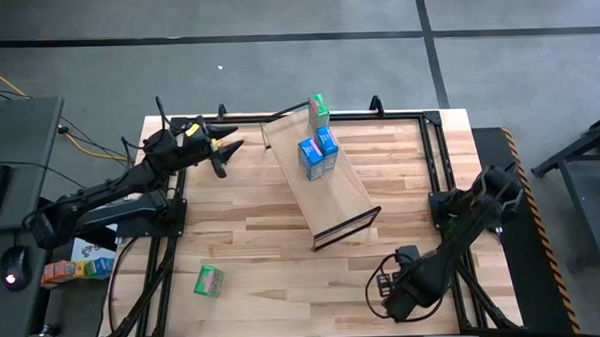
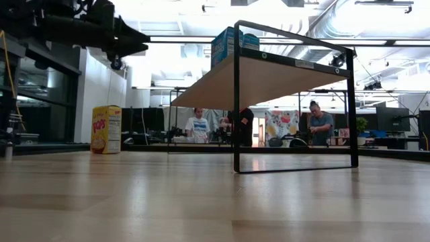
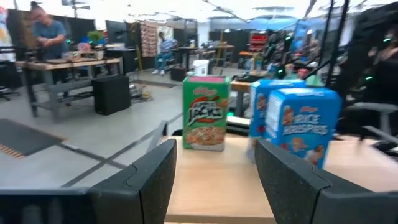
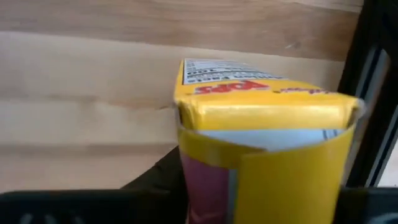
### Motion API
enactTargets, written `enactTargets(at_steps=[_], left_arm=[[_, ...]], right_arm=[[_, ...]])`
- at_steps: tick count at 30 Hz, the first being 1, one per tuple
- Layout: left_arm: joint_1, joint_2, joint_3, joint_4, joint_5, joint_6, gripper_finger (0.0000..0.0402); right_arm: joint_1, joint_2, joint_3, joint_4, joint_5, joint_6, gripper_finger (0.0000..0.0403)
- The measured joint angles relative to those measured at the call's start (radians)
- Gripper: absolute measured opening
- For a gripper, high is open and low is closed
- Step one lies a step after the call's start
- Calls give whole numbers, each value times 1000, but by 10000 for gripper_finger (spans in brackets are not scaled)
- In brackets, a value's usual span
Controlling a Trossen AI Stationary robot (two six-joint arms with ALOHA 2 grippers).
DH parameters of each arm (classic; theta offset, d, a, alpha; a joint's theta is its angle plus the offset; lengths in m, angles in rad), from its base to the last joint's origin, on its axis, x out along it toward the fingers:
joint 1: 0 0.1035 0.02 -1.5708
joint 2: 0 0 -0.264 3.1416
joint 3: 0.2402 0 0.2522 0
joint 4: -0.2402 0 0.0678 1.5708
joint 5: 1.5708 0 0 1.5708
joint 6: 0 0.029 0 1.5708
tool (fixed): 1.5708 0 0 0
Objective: Stack cereal on shelf
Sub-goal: Put the bottom yellow cereal box on the shelf
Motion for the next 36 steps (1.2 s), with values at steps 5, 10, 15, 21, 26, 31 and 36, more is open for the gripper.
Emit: enactTargets(at_steps=[5,10,15,21,26,31,36], left_arm=[[0,-53,0,-3,75,-8,208],[0,-94,0,-5,135,-42,208],[0,-110,0,-21,168,-61,208],[0,-110,0,-19,167,-87,208],[0,-110,0,-19,167,-83,208],[0,-110,0,-19,167,-68,208],[0,-109,0,-20,167,-60,208]], right_arm=[[0,-126,1,107,139,-120,110],[-16,-256,2,347,424,-372,126],[-124,-336,3,486,571,-714,127],[-383,-378,3,479,408,-1003,127],[-556,-371,94,380,284,-1169,128],[-612,-309,340,-19,339,-1152,128],[-648,-191,533,-346,410,-1083,128]])
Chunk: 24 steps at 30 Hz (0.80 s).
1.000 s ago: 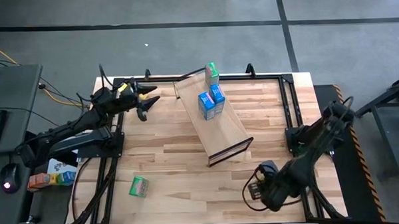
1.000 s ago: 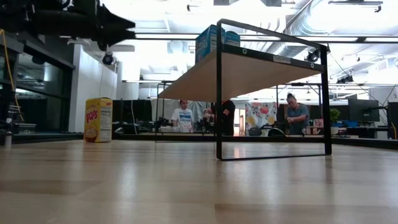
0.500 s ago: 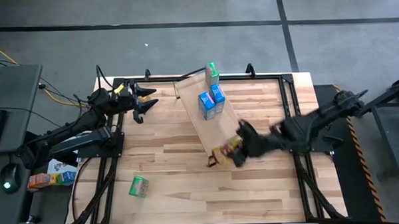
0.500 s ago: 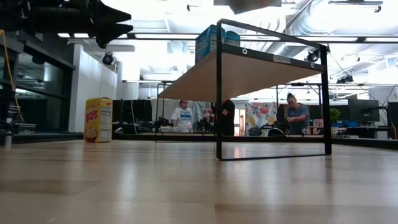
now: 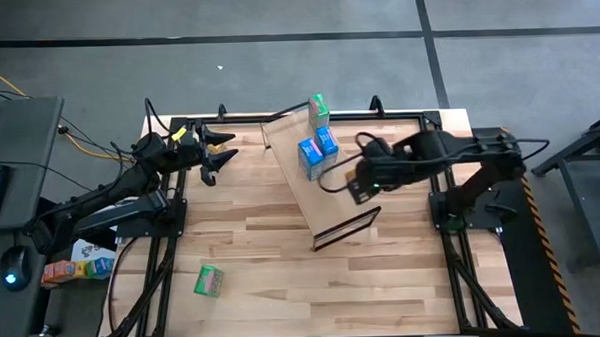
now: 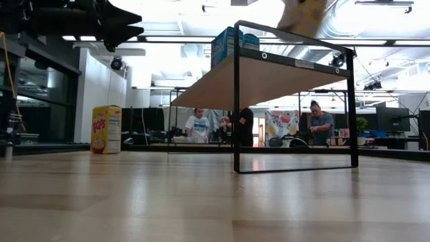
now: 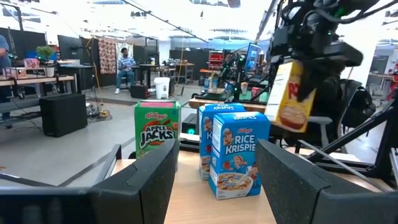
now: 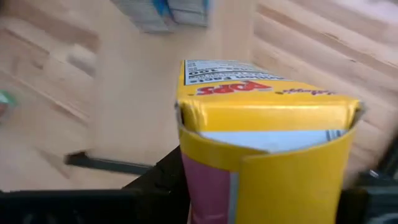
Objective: Stack cereal on shelf
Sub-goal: Put the bottom yellow cereal box on the shelf
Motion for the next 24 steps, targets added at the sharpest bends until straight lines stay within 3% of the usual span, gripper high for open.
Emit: enactTargets(at_steps=[4,7,11,24], left_arm=[[0,0,0,0,0,0,208],[-1,0,0,-1,0,0,208],[-2,0,0,-7,0,-1,208],[-2,1,0,-7,0,-1,208]], right_arm=[[-30,57,43,84,-51,-103,128],[-59,111,61,-2,-73,-98,128],[-88,142,47,22,-137,-130,128],[-130,174,4,6,-171,-104,128]])
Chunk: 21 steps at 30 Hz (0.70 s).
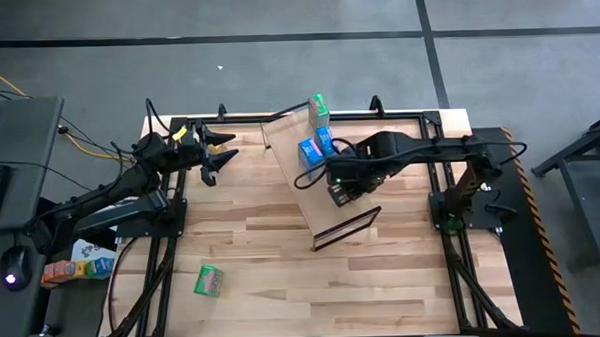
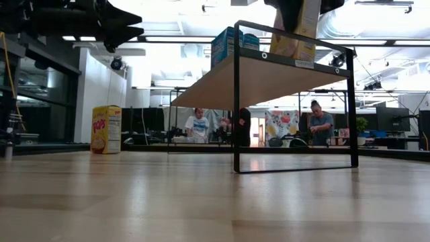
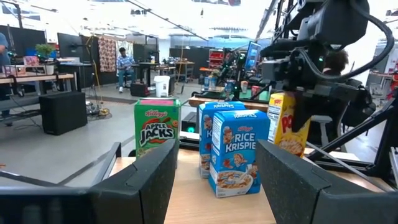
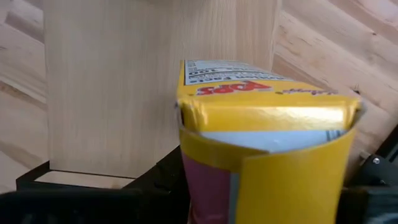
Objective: Stack cereal on shelf
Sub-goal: Put the bottom yellow cereal box on the shelf
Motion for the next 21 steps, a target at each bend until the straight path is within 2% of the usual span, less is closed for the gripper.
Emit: enactTargets(at_steps=[14,21], left_arm=[[0,0,0,0,0,0,208],[0,0,0,-1,0,-1,208]], right_arm=[[-2,3,-1,1,5,-25,131],[-4,3,-1,1,-2,-26,169]])
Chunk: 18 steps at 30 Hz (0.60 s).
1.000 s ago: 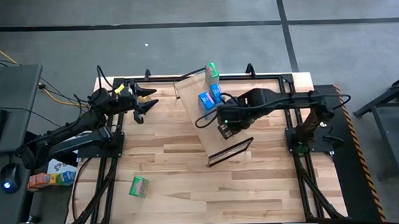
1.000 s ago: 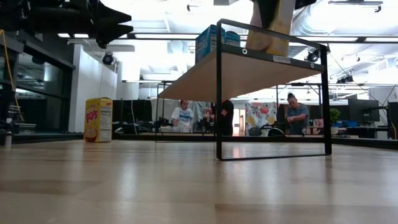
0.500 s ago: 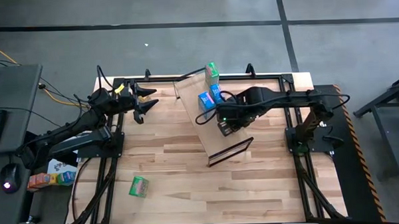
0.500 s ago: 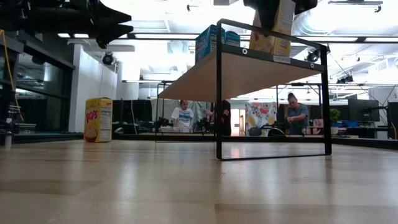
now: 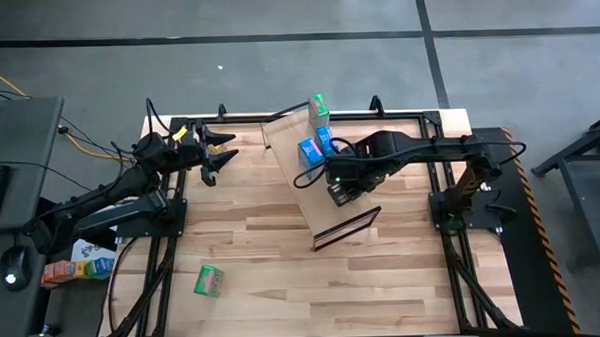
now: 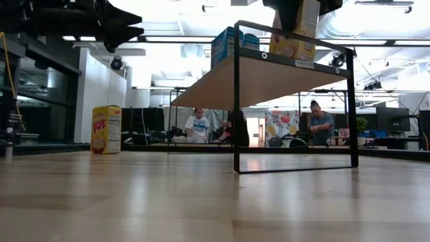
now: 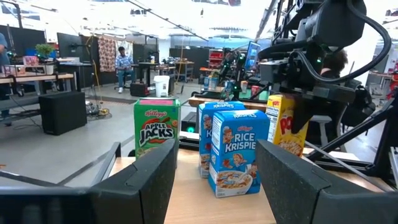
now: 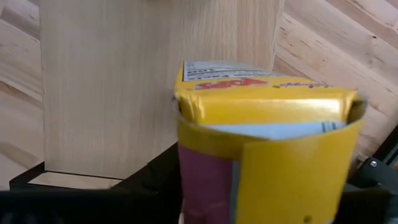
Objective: Stack cereal on shelf
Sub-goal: Put the bottom yellow cereal box on the shelf
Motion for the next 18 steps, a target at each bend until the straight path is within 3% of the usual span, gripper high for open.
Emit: enactTargets(at_steps=[10,18], left_arm=[[0,0,0,-7,0,0,208],[0,-2,0,-6,0,1,208]], right_arm=[[-5,0,0,0,-1,-11,266],[-25,-10,54,-2,-26,-137,287]])
